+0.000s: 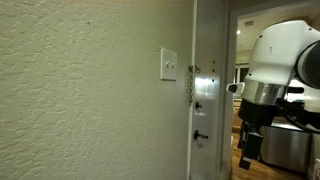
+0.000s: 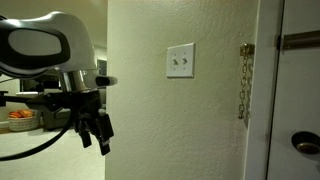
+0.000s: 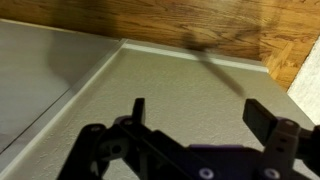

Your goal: Turn the left switch off

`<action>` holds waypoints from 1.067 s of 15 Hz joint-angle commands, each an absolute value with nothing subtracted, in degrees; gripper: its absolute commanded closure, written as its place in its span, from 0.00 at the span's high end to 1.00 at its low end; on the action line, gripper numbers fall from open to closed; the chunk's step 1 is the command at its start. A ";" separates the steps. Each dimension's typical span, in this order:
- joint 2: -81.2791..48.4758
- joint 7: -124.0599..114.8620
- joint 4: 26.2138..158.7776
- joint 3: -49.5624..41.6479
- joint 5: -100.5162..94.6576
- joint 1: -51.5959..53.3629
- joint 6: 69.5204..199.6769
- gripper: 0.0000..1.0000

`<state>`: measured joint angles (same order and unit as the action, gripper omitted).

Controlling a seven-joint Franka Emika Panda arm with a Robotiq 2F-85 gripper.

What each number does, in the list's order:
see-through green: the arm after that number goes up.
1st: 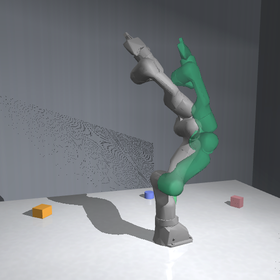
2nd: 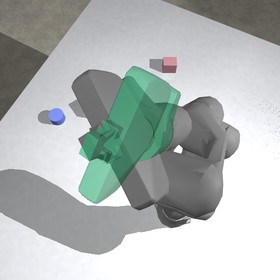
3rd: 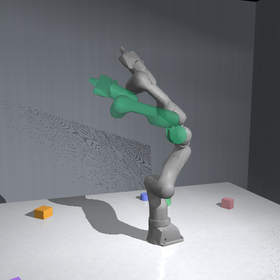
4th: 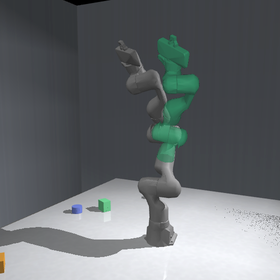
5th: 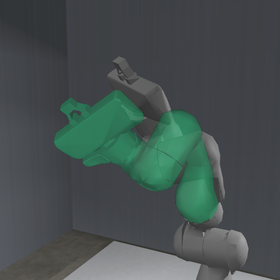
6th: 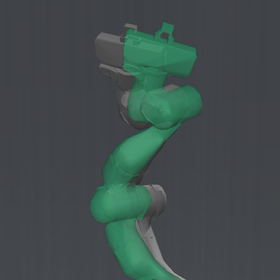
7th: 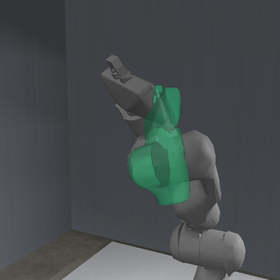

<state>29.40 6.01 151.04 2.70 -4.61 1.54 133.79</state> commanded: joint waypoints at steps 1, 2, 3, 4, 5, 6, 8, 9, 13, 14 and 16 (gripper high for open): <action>29.40 5.77 150.93 2.26 -4.92 2.00 133.61 1.00; 29.40 5.77 150.93 2.26 -4.92 2.00 133.61 1.00; 29.40 5.77 150.93 2.26 -4.92 2.00 133.61 1.00; 29.24 5.59 150.69 2.29 -4.93 1.93 133.57 1.00; 28.85 5.19 149.97 2.37 -5.05 1.70 133.50 1.00; 28.68 5.18 149.52 2.32 -5.03 1.67 133.40 1.00; 28.23 4.97 147.88 2.24 -5.15 1.38 133.27 1.00; 28.04 4.96 146.90 2.15 -5.24 1.23 133.16 1.00; 24.75 5.53 141.89 1.36 -5.10 0.93 133.87 1.00; 23.90 5.54 140.54 1.14 -5.02 0.87 133.91 1.00; 20.84 5.89 137.33 0.32 -5.00 0.49 134.89 1.00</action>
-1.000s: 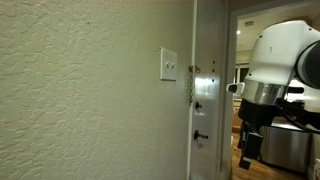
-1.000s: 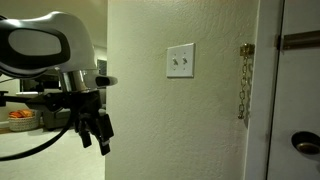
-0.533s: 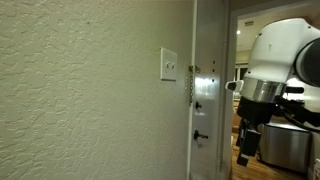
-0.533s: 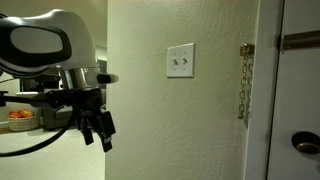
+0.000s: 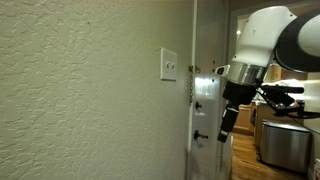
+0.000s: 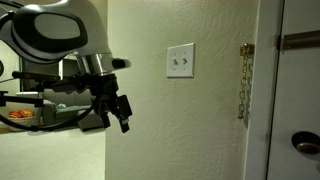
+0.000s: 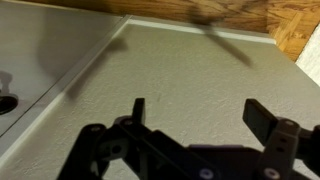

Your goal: Turn the left switch off

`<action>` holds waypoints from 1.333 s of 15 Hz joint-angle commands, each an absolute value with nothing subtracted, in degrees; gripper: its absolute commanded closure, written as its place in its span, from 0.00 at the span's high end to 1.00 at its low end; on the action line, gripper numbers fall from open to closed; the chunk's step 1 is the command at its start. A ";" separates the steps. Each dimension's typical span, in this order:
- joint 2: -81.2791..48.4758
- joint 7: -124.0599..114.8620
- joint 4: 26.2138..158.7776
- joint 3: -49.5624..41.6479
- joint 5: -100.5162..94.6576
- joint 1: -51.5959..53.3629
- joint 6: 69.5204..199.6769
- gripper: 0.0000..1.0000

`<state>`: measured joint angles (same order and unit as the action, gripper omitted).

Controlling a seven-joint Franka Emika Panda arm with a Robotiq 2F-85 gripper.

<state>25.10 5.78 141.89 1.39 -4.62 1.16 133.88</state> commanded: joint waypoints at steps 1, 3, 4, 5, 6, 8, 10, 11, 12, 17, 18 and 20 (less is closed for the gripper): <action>19.68 6.15 135.58 -0.11 -4.83 0.38 134.76 1.00; 17.61 6.35 132.14 -0.81 -4.72 0.02 134.46 1.00; 16.72 6.48 130.54 -1.15 -4.50 -0.05 134.35 1.00; 16.02 6.74 128.93 -1.52 -4.13 0.00 134.19 1.00; 15.38 6.84 127.52 -1.77 -3.92 0.03 134.15 1.00; 14.45 7.35 124.93 -2.13 -3.27 0.28 134.24 0.74; 13.78 7.13 122.78 -2.04 -3.69 0.15 134.69 0.60; 13.64 7.12 121.86 -2.00 -3.94 0.10 134.82 0.53; 13.54 7.14 121.08 -1.99 -3.96 0.08 134.83 0.47; 14.10 7.07 117.55 -1.97 -4.48 -0.10 135.28 0.14; 14.13 7.03 116.85 -2.00 -4.29 -0.07 135.30 0.07; 14.26 7.28 115.45 -2.01 -3.95 0.11 135.58 0.05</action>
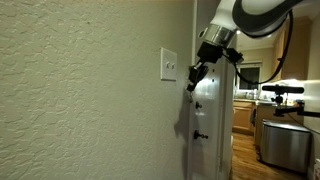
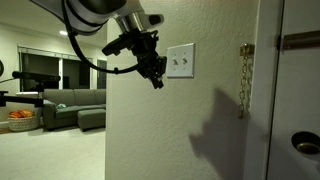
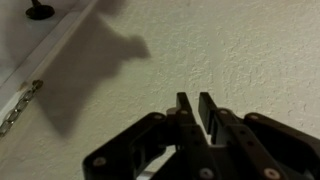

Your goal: Turn the left switch off

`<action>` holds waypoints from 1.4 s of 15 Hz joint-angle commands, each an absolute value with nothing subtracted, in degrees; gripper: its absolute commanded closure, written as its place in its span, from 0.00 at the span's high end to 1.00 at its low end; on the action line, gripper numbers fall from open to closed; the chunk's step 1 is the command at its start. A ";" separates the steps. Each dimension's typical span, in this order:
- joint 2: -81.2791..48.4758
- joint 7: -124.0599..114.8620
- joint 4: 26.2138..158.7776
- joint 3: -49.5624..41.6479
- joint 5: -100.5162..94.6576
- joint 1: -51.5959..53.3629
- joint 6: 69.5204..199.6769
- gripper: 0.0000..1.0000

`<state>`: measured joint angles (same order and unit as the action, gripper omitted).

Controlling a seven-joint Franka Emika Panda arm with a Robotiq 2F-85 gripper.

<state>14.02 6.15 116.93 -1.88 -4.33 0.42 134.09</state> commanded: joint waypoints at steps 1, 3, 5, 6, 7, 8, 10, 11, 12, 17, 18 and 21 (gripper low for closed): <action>14.30 7.28 114.79 -1.96 -3.92 0.18 135.91 0.03; 14.25 7.13 113.40 -1.84 -4.07 0.20 136.56 0.04; 14.02 7.33 111.94 -1.81 -3.88 0.35 137.28 0.07; 14.22 7.19 111.35 -1.74 -3.93 0.35 137.48 0.11; 14.11 7.18 110.66 -1.70 -3.89 0.37 137.97 0.20; 14.02 7.31 110.11 -1.72 -3.75 0.44 138.34 0.18; 13.58 7.40 108.75 -1.65 -3.68 0.55 139.05 0.43; 13.33 7.47 108.14 -1.61 -3.61 0.62 139.52 0.44; 13.20 7.64 107.69 -1.61 -3.39 0.74 139.77 0.50; 11.58 8.32 104.64 -1.33 -2.01 1.29 140.50 0.65; 11.12 8.35 104.11 -1.25 -1.76 1.29 140.61 0.63; 9.38 8.72 102.39 -1.11 -1.27 1.26 140.84 0.37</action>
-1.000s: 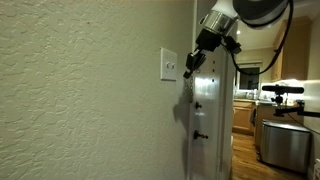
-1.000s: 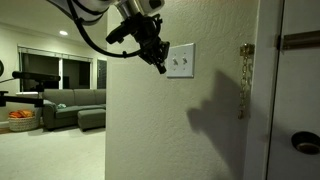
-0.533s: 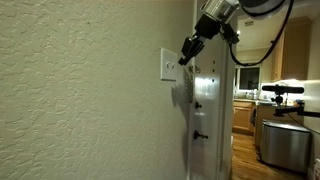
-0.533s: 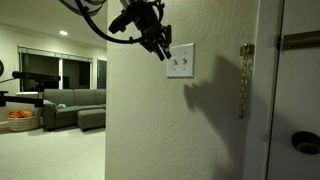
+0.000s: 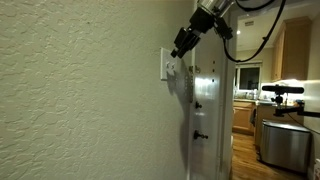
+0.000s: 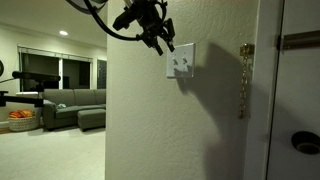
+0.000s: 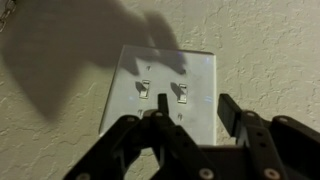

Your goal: Turn the left switch off

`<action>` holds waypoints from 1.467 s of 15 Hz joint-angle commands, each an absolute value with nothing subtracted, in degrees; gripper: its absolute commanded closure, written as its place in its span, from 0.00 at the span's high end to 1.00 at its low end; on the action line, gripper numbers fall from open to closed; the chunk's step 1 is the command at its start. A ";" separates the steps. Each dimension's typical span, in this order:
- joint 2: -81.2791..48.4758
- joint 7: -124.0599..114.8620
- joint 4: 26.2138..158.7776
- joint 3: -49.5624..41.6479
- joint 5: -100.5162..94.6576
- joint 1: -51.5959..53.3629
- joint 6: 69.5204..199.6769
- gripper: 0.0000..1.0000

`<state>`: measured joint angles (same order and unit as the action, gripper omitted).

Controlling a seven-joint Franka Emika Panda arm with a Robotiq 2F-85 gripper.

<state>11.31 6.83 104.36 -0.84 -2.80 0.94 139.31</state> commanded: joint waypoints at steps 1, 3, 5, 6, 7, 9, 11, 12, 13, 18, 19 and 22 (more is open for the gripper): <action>8.85 8.54 101.89 -1.04 -1.25 1.18 140.92 0.33; 7.51 8.87 100.57 -1.11 -0.52 1.18 140.60 0.24; 6.64 9.14 99.78 -1.07 0.06 1.13 140.56 0.16; 6.36 9.50 99.55 -1.09 0.55 1.11 140.54 0.10; 5.99 9.90 99.22 -1.10 0.87 1.06 140.56 0.11; 5.70 10.40 99.09 -1.07 1.28 0.95 140.42 0.06; 5.45 10.59 99.33 -1.06 0.90 0.79 140.47 0.05; 5.67 10.27 99.37 -0.99 0.36 0.69 139.88 0.07; 6.25 9.97 99.32 -0.87 0.00 0.67 139.06 0.07; 6.73 9.53 100.43 -0.86 -1.53 0.38 137.86 0.07; 6.77 9.65 100.79 -0.90 -1.36 0.38 137.59 0.07; 7.01 10.36 102.83 -1.04 -0.64 0.45 136.92 0.07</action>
